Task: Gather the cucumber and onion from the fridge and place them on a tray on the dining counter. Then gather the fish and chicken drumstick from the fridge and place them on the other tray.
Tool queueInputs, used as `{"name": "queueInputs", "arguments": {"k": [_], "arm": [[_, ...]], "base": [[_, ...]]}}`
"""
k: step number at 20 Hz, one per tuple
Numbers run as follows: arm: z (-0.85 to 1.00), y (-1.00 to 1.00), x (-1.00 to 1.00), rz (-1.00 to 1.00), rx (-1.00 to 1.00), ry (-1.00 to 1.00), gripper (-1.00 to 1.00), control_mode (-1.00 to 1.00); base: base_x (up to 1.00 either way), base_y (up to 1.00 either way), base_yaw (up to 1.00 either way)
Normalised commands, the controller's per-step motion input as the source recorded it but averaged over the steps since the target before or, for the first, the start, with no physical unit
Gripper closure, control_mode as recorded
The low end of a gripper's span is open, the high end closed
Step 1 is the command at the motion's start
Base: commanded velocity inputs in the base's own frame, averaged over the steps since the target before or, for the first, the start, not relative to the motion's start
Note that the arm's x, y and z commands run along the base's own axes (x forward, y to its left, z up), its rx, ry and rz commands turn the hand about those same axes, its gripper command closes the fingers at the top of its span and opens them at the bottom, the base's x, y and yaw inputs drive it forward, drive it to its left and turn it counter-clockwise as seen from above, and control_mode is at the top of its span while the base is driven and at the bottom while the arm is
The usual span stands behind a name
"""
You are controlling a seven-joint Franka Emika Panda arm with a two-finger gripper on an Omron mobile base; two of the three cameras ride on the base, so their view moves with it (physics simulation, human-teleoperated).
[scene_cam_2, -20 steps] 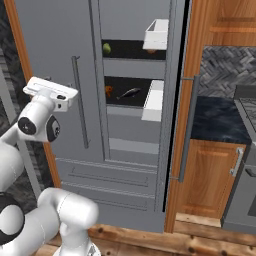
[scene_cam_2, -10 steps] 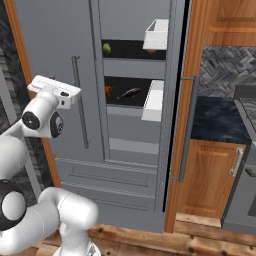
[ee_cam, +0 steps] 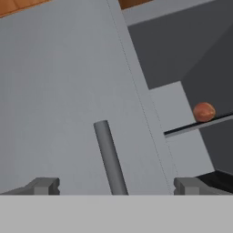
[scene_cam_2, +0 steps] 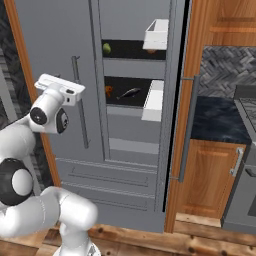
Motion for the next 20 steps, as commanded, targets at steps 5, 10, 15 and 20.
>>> {"name": "queueInputs", "arguments": {"k": [5,10,15,20], "arm": [[-0.05,0.00,0.33,0.00,0.00,0.00,-1.00,-1.00],[-0.05,0.11,0.29,0.00,0.00,0.00,-1.00,-1.00],[-0.06,0.18,0.28,0.00,0.00,0.00,-1.00,-1.00],[-0.04,0.15,0.33,0.01,0.00,0.00,-1.00,-1.00]], "base": [[0.00,0.00,0.00],[0.00,0.00,0.00],[0.00,0.00,0.00],[0.00,0.00,0.00]]}}
